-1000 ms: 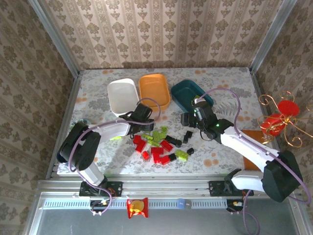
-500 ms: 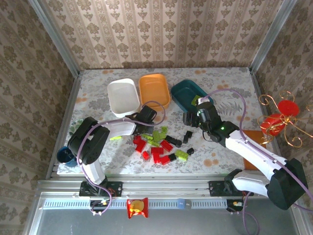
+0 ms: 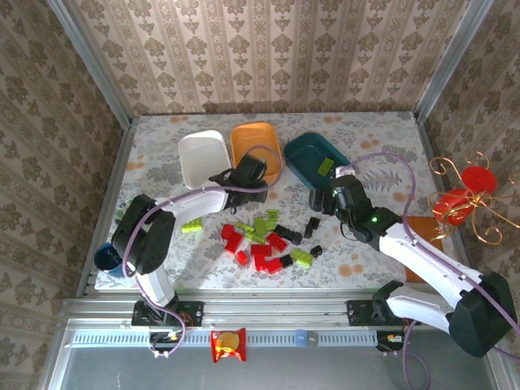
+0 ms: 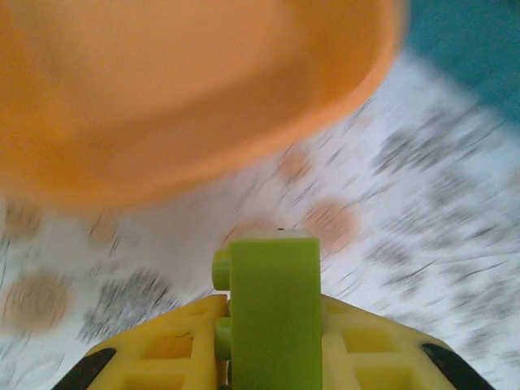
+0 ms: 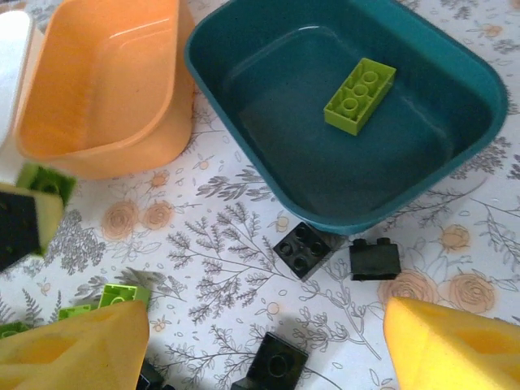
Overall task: Sort the legos into containers by color
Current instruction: Pick up the lego from the center of the table, then place the lego in the container.
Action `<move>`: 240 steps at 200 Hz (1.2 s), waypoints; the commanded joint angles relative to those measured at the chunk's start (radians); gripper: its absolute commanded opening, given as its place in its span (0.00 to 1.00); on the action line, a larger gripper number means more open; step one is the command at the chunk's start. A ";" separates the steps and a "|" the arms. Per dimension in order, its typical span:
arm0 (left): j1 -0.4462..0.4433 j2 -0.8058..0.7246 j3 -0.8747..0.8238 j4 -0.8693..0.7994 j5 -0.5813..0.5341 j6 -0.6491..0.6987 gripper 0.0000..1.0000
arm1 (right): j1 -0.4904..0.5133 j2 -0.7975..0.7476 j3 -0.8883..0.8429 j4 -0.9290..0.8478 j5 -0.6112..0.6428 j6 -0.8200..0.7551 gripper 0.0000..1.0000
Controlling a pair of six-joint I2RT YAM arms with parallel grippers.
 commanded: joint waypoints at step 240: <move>-0.026 -0.093 0.065 0.389 0.248 -0.090 0.90 | -0.009 0.044 -0.047 -0.064 0.035 0.078 0.67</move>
